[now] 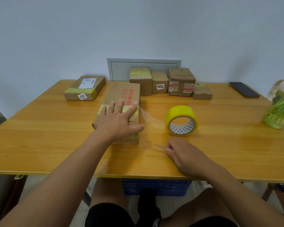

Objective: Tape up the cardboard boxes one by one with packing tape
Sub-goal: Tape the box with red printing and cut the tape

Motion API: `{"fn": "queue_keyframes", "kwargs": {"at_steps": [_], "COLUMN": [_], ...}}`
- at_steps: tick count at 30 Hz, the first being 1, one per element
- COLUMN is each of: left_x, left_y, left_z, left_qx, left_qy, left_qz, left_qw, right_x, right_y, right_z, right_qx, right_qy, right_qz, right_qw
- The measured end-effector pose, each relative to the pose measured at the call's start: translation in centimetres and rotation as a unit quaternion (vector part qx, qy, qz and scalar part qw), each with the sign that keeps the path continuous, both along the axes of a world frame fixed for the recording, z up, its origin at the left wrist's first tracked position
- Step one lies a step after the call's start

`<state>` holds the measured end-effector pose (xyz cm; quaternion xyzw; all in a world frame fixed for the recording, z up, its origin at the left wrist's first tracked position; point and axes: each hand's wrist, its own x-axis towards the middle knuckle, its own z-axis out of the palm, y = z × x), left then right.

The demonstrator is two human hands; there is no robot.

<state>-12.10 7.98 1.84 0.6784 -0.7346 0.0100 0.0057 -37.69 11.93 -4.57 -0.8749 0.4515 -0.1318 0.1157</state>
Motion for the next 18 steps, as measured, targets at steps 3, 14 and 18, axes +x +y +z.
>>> {"fn": "queue_keyframes", "kwargs": {"at_steps": [3, 14, 18], "left_x": [0.1, 0.0, 0.0], "left_y": [0.0, -0.1, -0.1], "left_z": [-0.2, -0.2, -0.3], "left_qx": [-0.006, -0.009, -0.013], "left_qy": [0.002, -0.003, -0.001], "left_qz": [-0.002, -0.006, -0.005], "left_qw": [1.0, 1.0, 1.0], "right_x": [0.2, 9.7, 10.6], "right_y": [0.1, -5.0, -6.3], "right_z": [1.2, 7.1, 6.2], "right_qx": [0.003, 0.072, 0.073], "right_qy": [-0.169, -0.563, -0.549], "right_qz": [-0.033, -0.067, -0.095], "right_qw": [0.985, 0.821, 0.827]}}
